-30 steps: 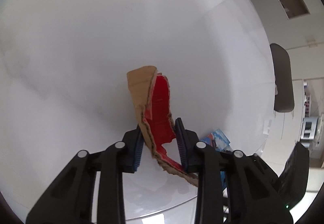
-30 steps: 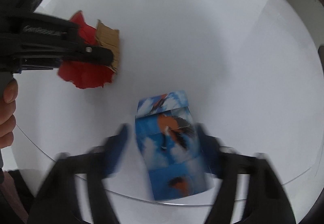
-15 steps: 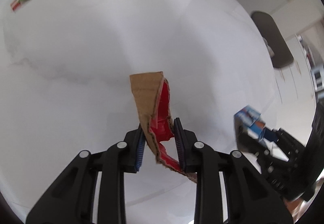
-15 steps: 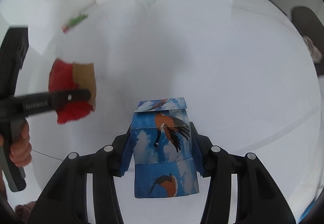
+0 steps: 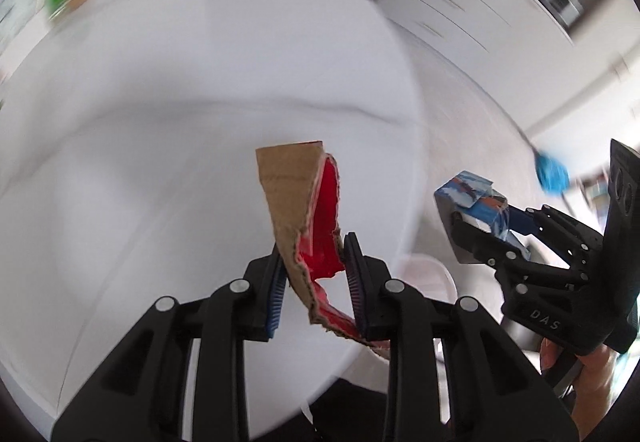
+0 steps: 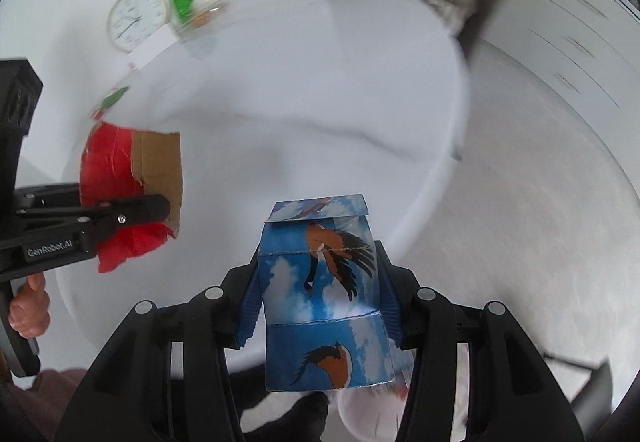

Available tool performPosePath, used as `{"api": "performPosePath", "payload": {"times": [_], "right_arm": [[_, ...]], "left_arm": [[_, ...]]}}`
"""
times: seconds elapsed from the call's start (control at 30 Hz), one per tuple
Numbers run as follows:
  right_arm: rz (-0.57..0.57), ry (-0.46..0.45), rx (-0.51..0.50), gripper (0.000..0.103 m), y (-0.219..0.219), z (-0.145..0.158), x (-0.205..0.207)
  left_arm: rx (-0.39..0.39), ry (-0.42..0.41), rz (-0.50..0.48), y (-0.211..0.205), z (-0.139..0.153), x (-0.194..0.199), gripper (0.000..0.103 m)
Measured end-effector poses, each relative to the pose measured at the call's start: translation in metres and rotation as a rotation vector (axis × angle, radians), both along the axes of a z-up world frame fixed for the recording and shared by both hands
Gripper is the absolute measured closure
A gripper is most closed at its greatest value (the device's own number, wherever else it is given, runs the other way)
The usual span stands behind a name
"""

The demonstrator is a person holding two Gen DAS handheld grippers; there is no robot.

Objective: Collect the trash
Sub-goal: 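Carry the box and carton to the wastebasket and release both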

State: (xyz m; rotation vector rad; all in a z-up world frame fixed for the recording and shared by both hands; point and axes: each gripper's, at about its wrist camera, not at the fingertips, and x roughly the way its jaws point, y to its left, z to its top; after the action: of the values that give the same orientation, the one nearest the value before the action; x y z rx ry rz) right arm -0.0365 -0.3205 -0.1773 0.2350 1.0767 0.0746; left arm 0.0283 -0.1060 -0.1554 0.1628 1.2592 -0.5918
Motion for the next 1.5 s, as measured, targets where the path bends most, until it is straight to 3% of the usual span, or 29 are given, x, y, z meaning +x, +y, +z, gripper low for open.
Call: {"api": "performPosePath", "payload": {"times": [0.3,0.5,0.93,1.03,1.13,1.2,1.27,1.37,1.5], "right_arm": [[-0.198,0.075,-0.009,0.053,-0.052,-0.027,-0.123],[-0.249,0.095,-0.019,0.053,-0.064,-0.044,-0.157],[-0.392,0.204,0.026,0.053,-0.089,-0.110,-0.213],[-0.416,0.214,0.039,0.053,-0.092,-0.119,-0.217],[-0.429,0.213,0.039,0.053,-0.095,-0.121,-0.219],[-0.438,0.211,0.043,0.053,-0.097,-0.124,-0.219],[-0.445,0.209,0.043,0.053,-0.098,-0.125,-0.220],[-0.449,0.207,0.042,0.053,-0.100,-0.126,-0.220],[-0.450,0.205,0.038,0.053,-0.102,-0.127,-0.222]], "left_arm": [[0.030,-0.034,-0.256,-0.081,0.005,-0.093,0.075],[0.066,-0.066,-0.337,-0.111,0.000,-0.120,0.074],[0.157,0.080,-0.594,-0.171,-0.126,-0.170,0.074],[0.171,0.080,-0.625,-0.180,-0.139,-0.181,0.073],[0.176,0.078,-0.625,-0.179,-0.141,-0.183,0.062],[0.170,0.077,-0.630,-0.180,-0.138,-0.185,0.047],[0.175,0.054,-0.631,-0.185,-0.135,-0.186,0.024],[0.152,0.028,-0.648,-0.187,-0.124,-0.192,0.014],[0.148,-0.012,-0.664,-0.183,-0.105,-0.198,0.011]]}}
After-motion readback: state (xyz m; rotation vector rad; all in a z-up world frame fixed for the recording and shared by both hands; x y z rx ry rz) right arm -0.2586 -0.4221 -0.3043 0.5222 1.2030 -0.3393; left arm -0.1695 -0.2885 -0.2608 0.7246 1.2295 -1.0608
